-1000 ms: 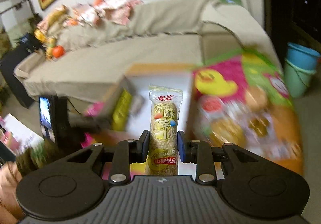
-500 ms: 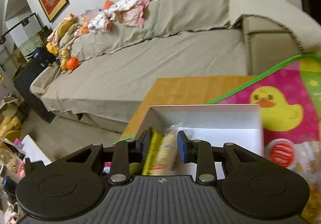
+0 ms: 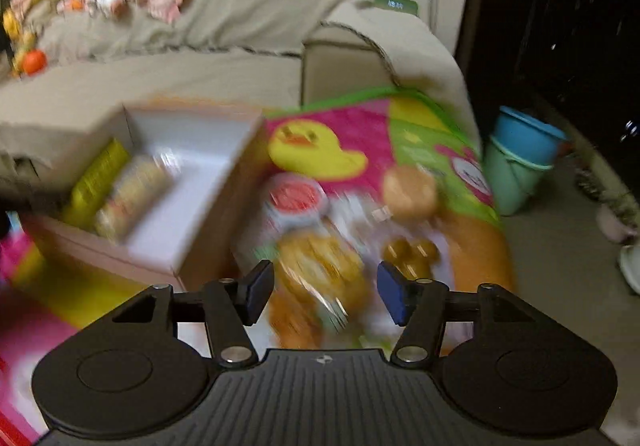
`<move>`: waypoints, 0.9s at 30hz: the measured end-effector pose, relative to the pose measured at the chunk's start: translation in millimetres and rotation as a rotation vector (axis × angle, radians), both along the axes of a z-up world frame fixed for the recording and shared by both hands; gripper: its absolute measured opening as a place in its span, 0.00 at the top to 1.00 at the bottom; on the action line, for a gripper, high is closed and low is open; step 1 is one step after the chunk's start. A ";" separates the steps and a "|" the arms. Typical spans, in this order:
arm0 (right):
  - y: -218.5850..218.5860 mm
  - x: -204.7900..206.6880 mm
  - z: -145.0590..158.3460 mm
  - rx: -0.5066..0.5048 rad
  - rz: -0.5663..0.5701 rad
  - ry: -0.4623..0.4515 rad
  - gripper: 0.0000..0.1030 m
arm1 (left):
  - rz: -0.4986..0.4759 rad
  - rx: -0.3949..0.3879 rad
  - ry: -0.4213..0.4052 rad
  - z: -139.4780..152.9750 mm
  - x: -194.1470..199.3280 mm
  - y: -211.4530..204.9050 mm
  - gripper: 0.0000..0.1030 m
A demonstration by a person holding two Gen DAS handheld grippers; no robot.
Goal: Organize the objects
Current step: 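Carry the rice-cracker stick into the box and release it, then grasp the round bread bun packet with the right tool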
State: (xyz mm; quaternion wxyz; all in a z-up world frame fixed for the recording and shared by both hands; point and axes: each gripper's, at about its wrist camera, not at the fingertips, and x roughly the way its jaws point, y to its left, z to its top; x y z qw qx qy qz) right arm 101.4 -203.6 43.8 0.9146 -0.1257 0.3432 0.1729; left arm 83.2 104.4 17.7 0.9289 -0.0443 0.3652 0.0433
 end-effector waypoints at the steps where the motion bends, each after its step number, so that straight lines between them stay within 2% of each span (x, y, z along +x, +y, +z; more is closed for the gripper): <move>1: -2.4 -4.0 -4.8 -0.016 -0.003 -0.001 0.40 | 0.000 0.000 0.000 -0.1 -0.1 0.1 0.89; 5: -7.8 -13.2 -18.2 -0.026 -0.011 -0.001 0.40 | -0.002 0.000 0.000 -0.2 -0.5 -0.1 0.89; 8: 0.4 -5.5 -19.8 -0.029 0.005 -0.017 0.39 | -0.004 -0.002 -0.003 0.1 -2.3 -0.8 0.89; 12: 16.9 13.5 -19.4 -0.079 0.057 -0.067 0.30 | -0.005 -0.003 -0.002 0.8 -1.9 -0.3 0.89; 15: 18.2 32.2 -17.1 -0.037 0.072 -0.043 0.17 | -0.004 -0.002 -0.002 0.7 -1.7 -0.3 0.89; 20: 11.9 55.3 -27.3 0.039 0.070 0.044 0.16 | -0.005 -0.003 -0.002 0.7 -1.7 -0.7 0.89; 23: 6.6 50.0 -30.6 0.077 0.053 0.086 0.29 | -0.004 -0.002 -0.003 0.5 -2.0 -0.7 0.89; 27: 0.5 25.4 -29.3 0.057 0.036 0.103 0.45 | -0.004 -0.003 -0.003 0.5 -1.8 -0.5 0.89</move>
